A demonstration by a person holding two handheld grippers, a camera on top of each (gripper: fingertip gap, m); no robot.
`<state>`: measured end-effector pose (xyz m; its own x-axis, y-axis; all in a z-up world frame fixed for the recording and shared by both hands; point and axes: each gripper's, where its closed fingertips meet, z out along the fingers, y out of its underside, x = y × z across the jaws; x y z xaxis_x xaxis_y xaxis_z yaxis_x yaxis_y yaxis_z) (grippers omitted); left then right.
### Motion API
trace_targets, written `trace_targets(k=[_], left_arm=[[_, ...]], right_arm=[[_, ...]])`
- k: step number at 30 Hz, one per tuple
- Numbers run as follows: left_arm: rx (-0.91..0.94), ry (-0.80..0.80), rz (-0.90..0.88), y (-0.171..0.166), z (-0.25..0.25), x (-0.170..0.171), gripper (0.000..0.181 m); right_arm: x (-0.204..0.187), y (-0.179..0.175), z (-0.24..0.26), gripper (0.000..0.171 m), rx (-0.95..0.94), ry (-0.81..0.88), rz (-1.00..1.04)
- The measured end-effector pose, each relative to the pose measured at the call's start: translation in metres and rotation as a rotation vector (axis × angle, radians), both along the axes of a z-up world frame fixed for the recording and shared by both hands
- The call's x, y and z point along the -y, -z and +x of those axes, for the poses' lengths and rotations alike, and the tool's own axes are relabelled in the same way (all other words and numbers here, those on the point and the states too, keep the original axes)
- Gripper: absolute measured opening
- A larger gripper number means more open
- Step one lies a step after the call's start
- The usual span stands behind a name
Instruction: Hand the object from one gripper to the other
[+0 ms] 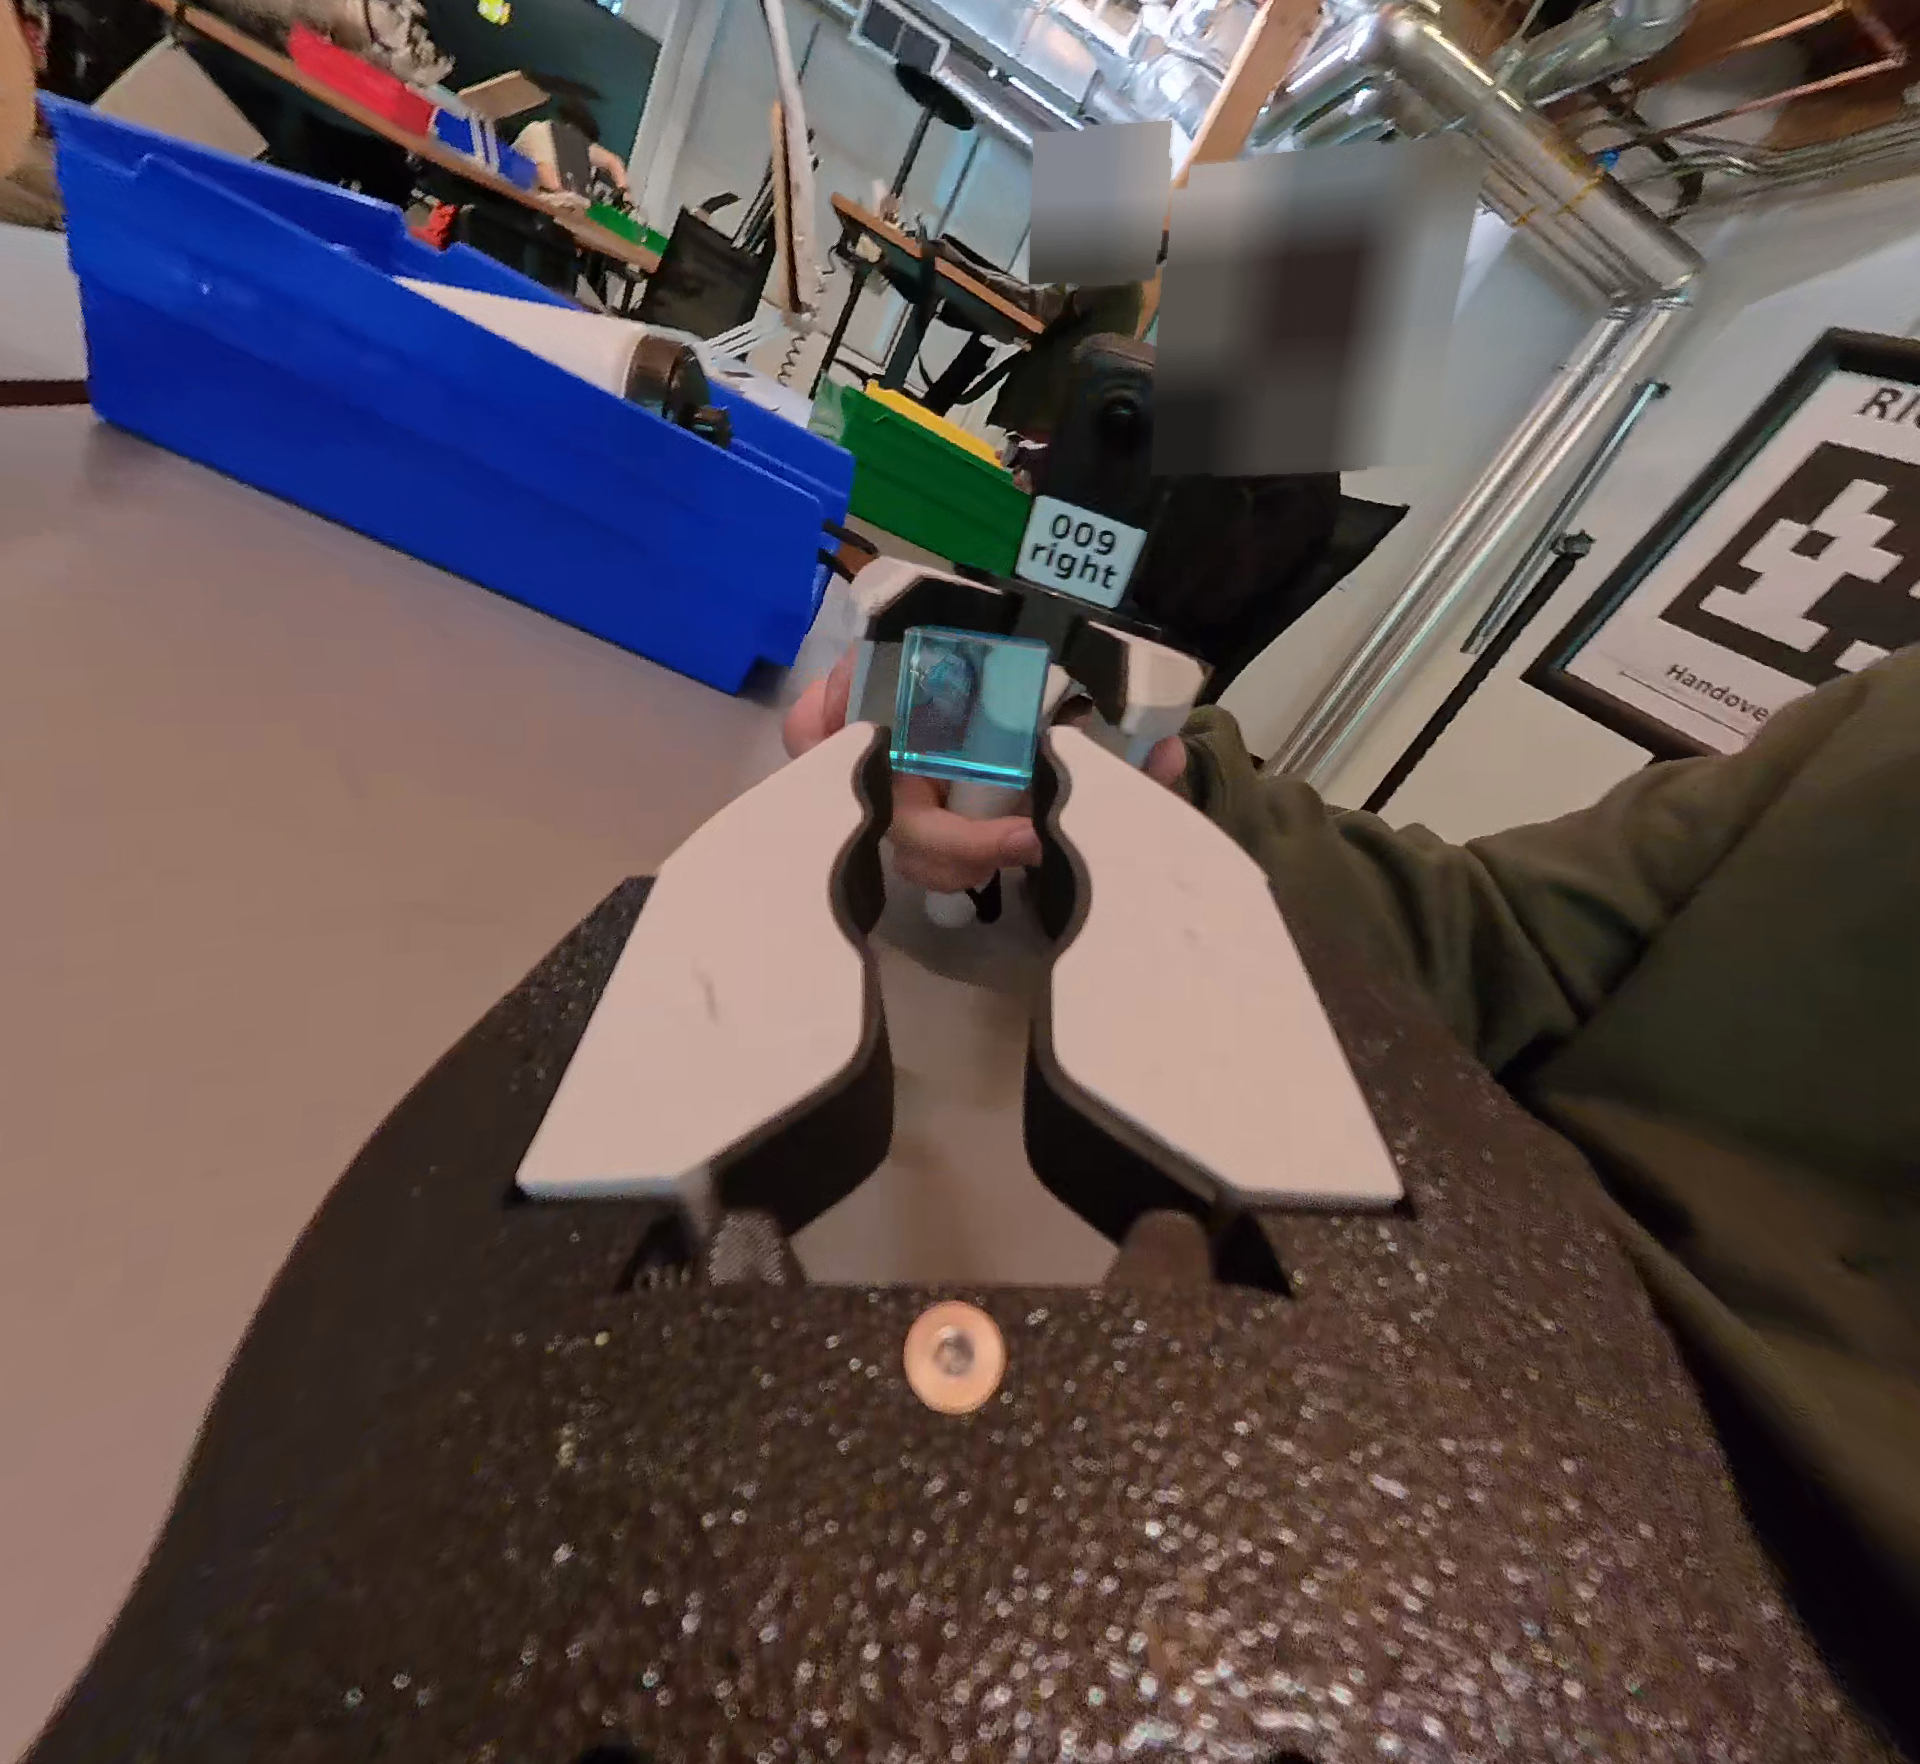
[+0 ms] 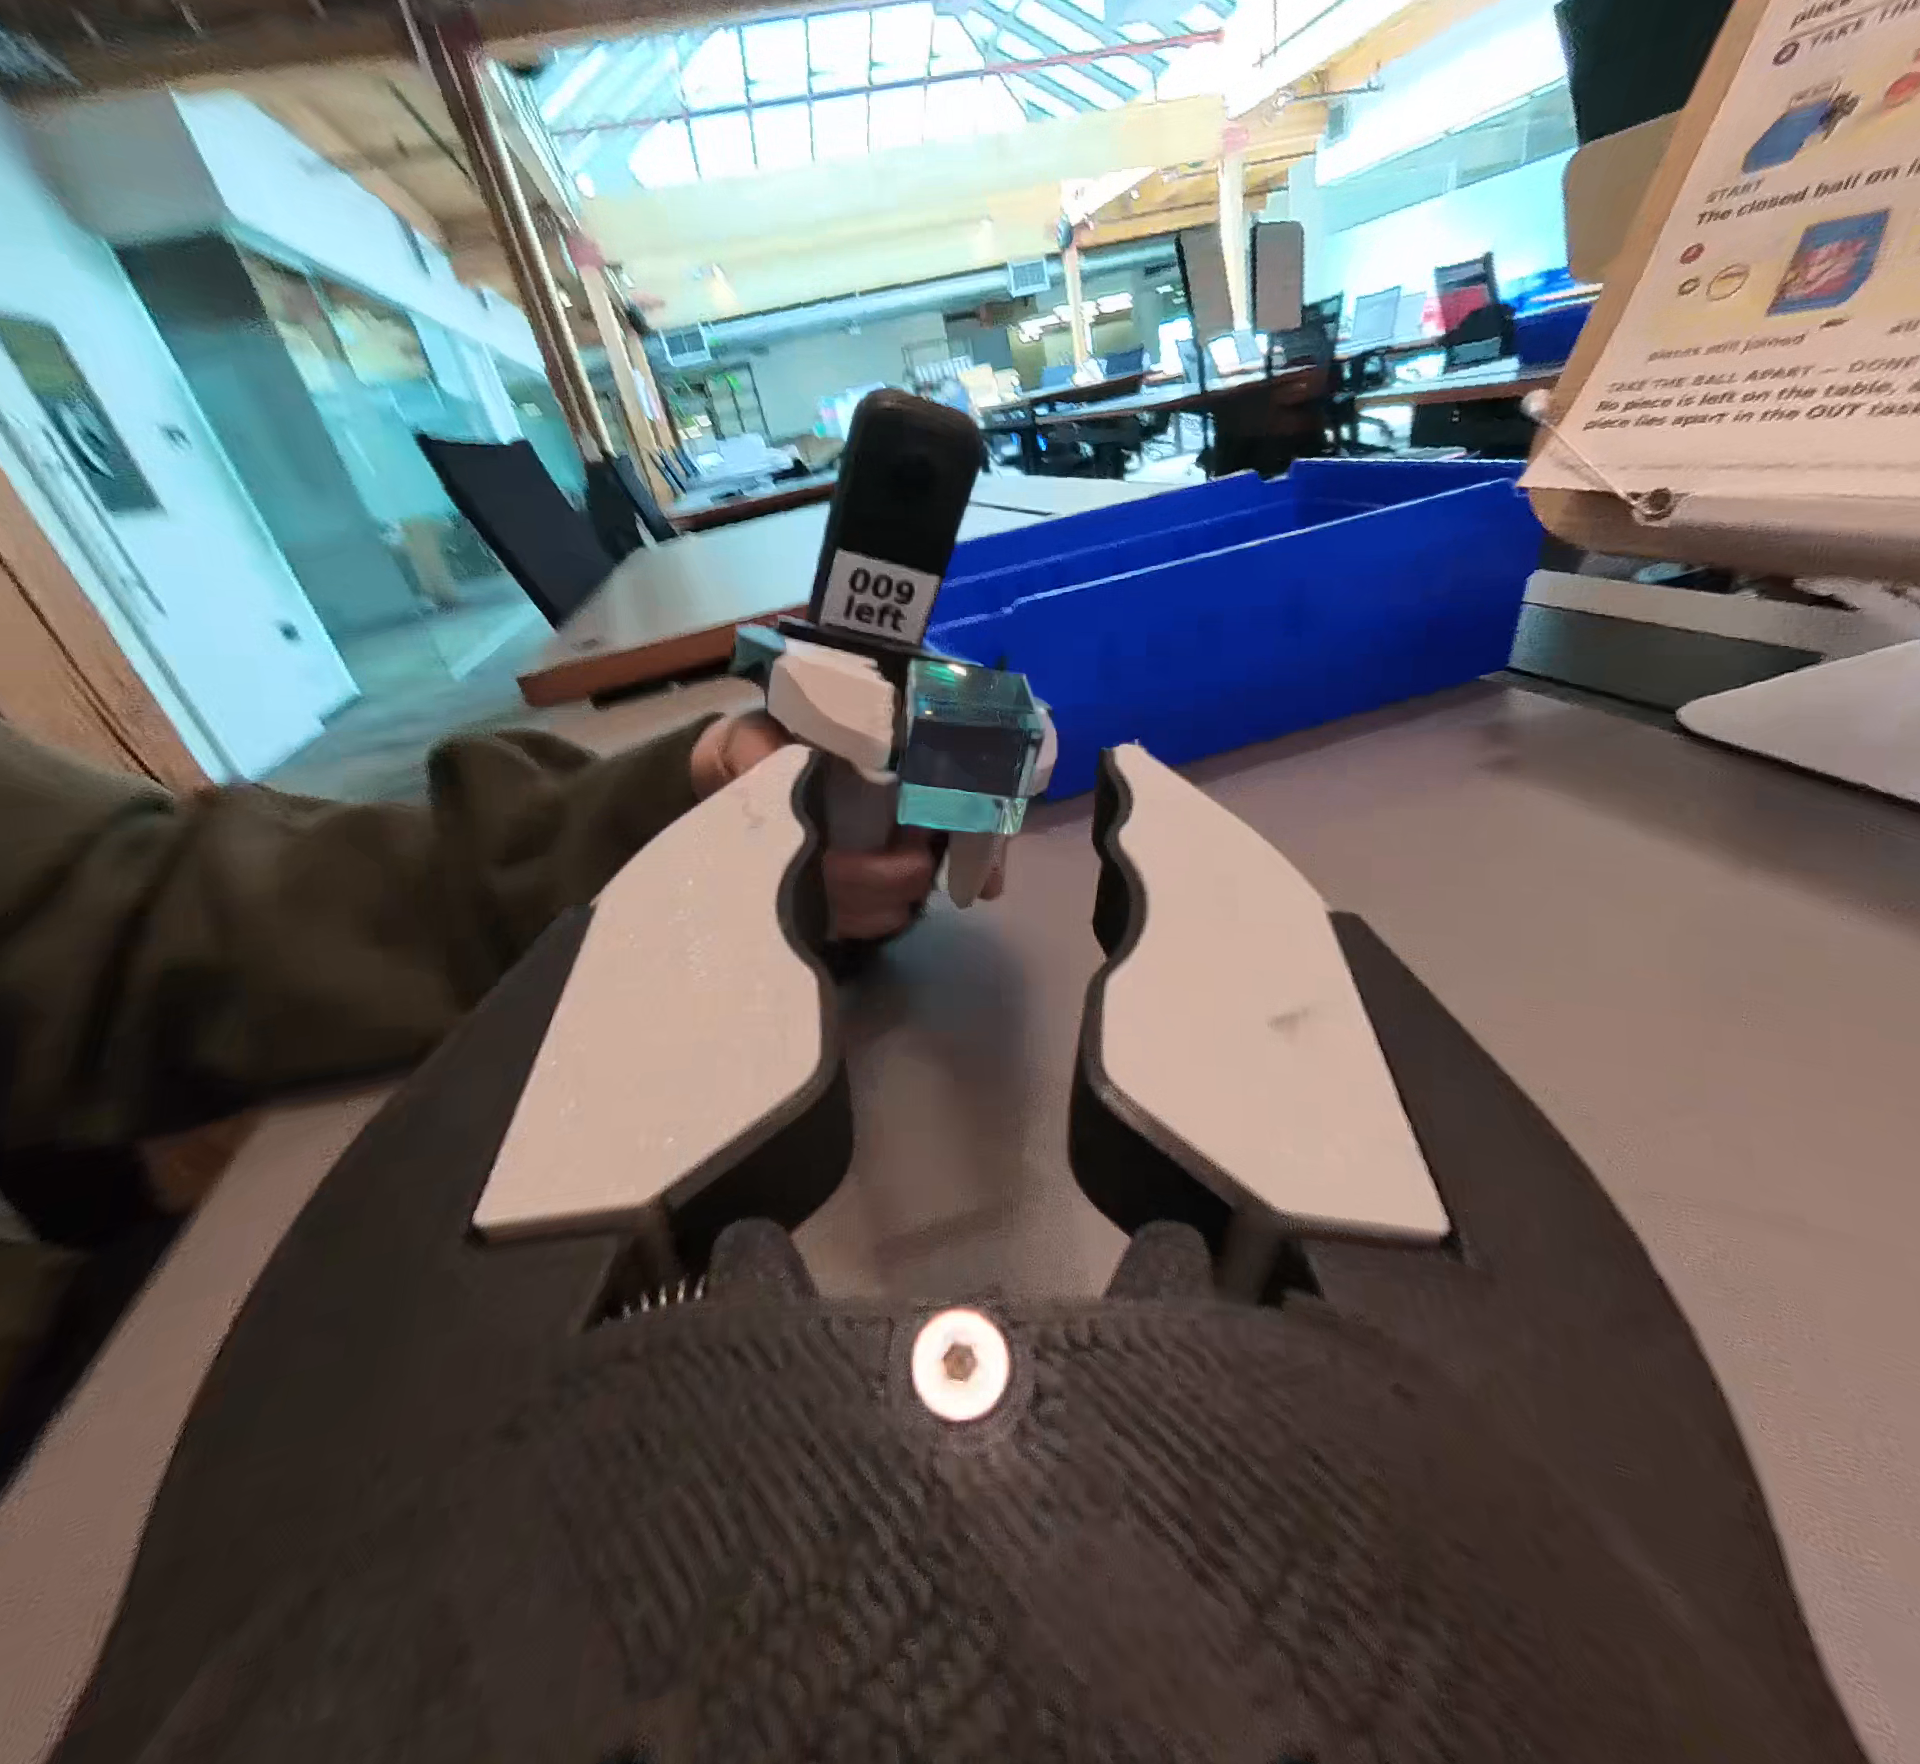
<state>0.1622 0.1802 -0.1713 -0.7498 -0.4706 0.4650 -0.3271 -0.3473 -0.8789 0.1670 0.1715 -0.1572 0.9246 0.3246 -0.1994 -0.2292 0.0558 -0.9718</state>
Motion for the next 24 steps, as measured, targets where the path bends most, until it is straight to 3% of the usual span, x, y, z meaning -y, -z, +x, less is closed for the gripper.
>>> trace_targets(k=[3,5,10,13,17,24], left_arm=[[0.034,0.009,0.037,-0.001,-0.003,0.004,0.025],[0.041,-0.001,0.057,0.0,-0.002,0.005,0.025],[0.026,-0.027,0.084,0.003,0.001,0.003,0.026],[0.028,-0.021,0.099,0.004,0.0,0.004,0.026],[0.01,0.021,0.074,0.003,-0.003,0.008,0.025],[0.023,-0.035,0.078,0.002,0.003,0.006,0.026]], right_arm=[[0.0,-0.004,-0.001,0.027,-0.051,-0.016,0.026],[-0.001,-0.002,-0.001,0.025,-0.042,-0.009,0.021],[-0.004,0.002,0.003,0.026,-0.049,0.026,0.008],[-0.005,0.005,0.01,0.043,-0.062,0.057,-0.005],[-0.001,0.001,-0.003,0.025,-0.09,-0.048,0.013],[-0.004,0.002,0.005,0.025,-0.1,-0.018,-0.01]])
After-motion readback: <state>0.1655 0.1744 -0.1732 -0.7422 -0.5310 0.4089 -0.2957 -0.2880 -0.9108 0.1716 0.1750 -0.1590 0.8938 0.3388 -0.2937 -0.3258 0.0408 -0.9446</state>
